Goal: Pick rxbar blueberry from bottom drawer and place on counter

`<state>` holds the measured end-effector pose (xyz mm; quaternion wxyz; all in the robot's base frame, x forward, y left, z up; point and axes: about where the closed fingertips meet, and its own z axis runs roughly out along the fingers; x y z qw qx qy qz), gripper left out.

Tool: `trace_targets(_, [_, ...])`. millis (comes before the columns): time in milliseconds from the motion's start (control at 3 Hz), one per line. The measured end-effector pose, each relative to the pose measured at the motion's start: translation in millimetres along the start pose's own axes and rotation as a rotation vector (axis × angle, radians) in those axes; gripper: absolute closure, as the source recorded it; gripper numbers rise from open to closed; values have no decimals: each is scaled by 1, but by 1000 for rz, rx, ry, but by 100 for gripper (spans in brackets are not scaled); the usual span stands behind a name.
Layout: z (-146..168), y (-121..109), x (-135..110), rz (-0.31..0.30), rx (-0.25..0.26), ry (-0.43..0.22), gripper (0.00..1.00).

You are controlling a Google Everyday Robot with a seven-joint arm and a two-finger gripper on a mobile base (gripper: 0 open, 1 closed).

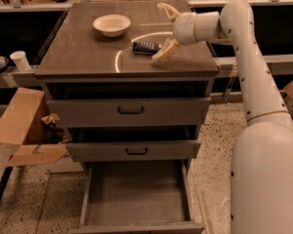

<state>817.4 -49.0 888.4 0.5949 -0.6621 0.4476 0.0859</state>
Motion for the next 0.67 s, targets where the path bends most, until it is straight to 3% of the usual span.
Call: trace_targets(667, [-22, -4, 11, -4, 56, -10, 0])
